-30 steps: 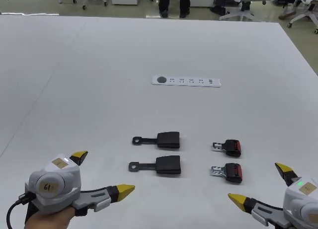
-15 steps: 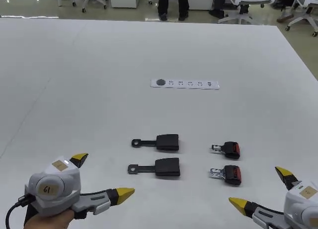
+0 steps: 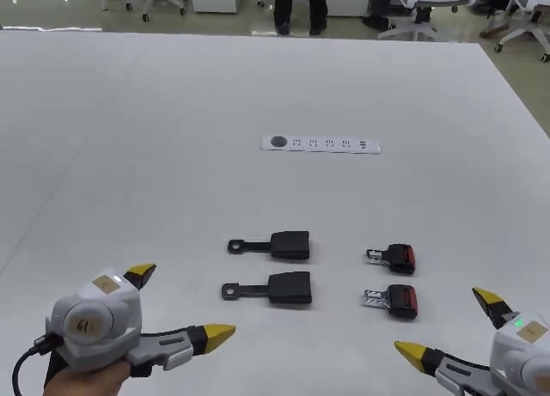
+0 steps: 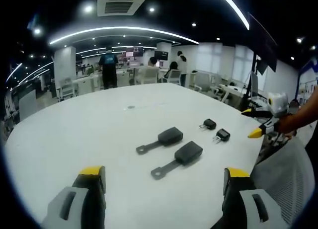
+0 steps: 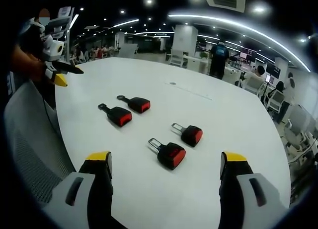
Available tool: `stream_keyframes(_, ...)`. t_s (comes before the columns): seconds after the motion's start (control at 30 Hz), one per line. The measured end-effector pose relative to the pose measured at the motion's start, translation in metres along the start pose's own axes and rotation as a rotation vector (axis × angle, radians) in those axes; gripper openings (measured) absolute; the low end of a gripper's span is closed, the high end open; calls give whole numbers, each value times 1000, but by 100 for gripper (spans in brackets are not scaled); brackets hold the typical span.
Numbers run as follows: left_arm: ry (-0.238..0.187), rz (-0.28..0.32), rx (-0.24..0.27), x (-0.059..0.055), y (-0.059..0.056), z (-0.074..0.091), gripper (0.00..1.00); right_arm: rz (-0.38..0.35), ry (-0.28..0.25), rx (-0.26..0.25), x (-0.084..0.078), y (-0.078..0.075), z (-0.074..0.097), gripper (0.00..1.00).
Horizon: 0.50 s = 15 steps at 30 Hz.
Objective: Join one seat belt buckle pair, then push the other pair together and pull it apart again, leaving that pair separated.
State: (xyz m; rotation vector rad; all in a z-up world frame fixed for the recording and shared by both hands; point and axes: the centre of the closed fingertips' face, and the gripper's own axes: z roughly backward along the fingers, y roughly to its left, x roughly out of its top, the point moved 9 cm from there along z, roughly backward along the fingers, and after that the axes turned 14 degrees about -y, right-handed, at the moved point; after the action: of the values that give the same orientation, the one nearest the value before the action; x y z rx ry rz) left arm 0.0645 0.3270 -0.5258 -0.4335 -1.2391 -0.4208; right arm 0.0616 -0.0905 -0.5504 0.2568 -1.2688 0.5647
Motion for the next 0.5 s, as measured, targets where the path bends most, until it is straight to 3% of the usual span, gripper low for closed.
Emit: stream_keyframes(0.5, 4, -2, -16, -3, -2, -2, 100, -5, 1, 22, -1, 3, 0, 90)
